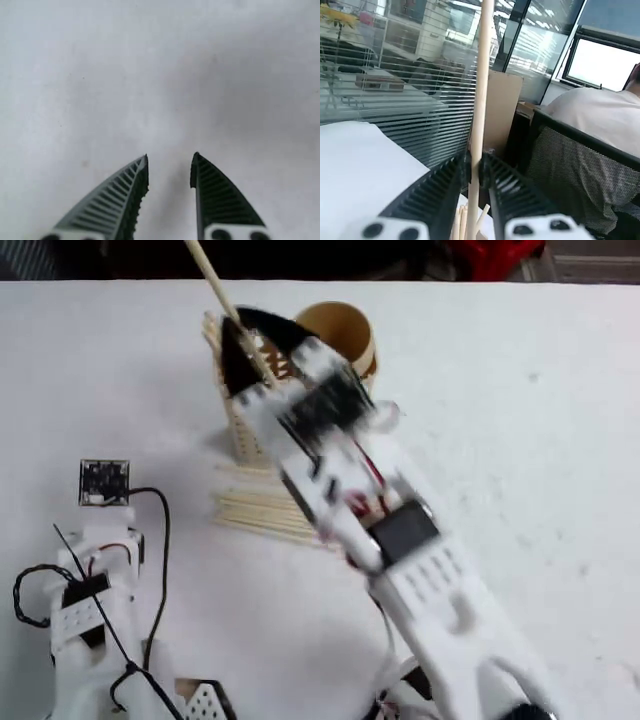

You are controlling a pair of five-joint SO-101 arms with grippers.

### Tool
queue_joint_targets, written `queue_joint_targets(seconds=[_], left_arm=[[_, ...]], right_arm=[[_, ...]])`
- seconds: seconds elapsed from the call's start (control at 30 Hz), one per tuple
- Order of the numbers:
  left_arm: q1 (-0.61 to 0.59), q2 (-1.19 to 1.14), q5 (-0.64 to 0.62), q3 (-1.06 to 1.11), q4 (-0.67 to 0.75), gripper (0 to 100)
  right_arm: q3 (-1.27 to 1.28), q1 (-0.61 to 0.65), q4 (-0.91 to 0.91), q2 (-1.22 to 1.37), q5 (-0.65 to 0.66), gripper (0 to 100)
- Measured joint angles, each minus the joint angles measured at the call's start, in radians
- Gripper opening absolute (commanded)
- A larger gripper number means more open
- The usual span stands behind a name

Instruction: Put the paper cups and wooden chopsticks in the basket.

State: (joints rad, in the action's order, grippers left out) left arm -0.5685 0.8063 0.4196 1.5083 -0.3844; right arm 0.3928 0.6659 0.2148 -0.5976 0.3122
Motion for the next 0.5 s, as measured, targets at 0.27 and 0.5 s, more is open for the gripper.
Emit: queue_joint_targets(seconds=[0.27,0.5], left_arm=[[0.000,0.000,0.000,0.000,0.000,15],[0.000,0.000,0.000,0.000,0.000,15]], right_arm=[[-0.364,-0.026,-0.018,0.463,0.000,1.8],[-0.431,-0.058,-0.104,0.600,-0.009,1.7]])
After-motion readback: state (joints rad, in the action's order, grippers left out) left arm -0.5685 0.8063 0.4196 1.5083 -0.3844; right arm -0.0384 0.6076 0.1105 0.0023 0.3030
